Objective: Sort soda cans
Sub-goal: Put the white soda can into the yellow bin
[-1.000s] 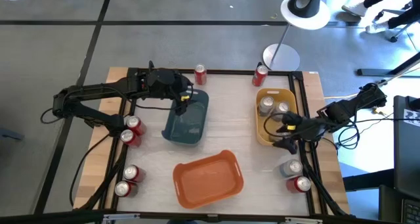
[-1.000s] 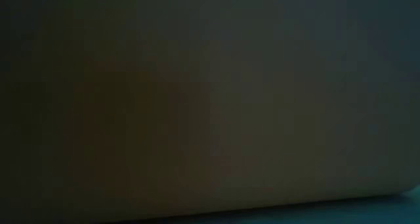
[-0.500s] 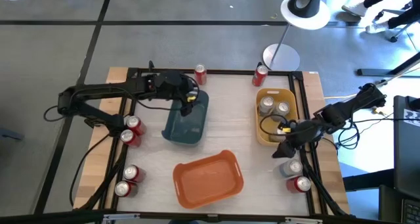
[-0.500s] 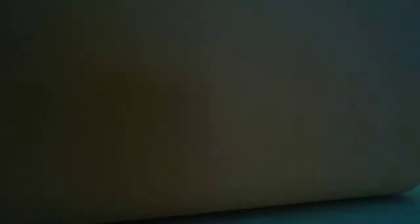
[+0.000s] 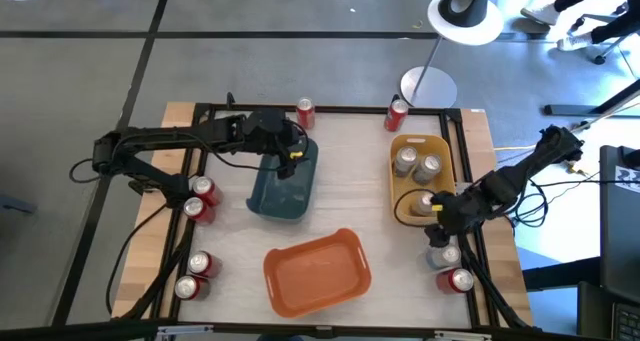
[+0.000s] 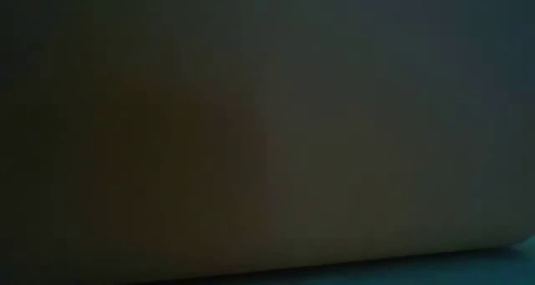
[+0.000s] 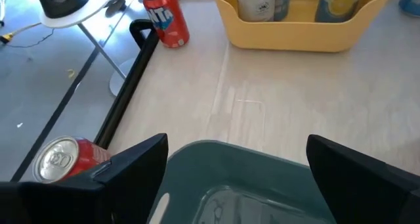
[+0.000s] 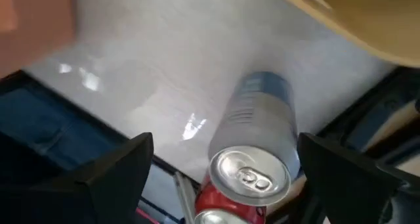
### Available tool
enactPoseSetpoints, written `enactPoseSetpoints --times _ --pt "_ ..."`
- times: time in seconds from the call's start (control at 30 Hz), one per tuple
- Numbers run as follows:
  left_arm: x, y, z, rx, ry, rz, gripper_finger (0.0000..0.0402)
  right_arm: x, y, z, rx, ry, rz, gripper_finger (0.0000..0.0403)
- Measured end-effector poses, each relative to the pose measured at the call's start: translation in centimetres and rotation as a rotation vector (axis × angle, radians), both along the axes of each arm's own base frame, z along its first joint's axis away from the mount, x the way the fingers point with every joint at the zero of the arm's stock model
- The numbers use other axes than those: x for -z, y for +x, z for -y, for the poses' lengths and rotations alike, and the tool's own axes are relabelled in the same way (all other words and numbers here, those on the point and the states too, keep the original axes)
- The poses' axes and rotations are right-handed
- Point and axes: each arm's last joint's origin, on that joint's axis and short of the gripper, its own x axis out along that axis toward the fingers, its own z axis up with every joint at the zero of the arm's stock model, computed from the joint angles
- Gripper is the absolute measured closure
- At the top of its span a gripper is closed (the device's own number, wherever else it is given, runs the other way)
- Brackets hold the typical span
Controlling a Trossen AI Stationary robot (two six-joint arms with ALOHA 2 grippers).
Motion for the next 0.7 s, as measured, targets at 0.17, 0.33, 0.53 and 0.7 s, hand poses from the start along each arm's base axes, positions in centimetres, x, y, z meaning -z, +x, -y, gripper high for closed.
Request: enactPoseSetpoints --times 0.17,0.33,0.53,0.7 --pt "0.0 0.0 0.0 0.002 0.003 0.0 0.005 1.2 0.3 -1.2 0.012 -0.056 -0.125 0.0029" --pt "0.0 0.0 0.0 0.003 0.004 -0.004 0.005 2.0 0.5 -2.5 -0.023 -0.041 -0.216 0.0029" --pt "0.0 0.0 0.0 0.008 0.011 -0.005 0.005 3.0 0.7 -4.1 -0.024 -0.056 -0.262 0.0029" --pt "0.0 0.0 0.0 0.012 0.015 -0.006 0.005 3.9 1.0 -5.2 -0.033 -0.087 -0.296 0.0029"
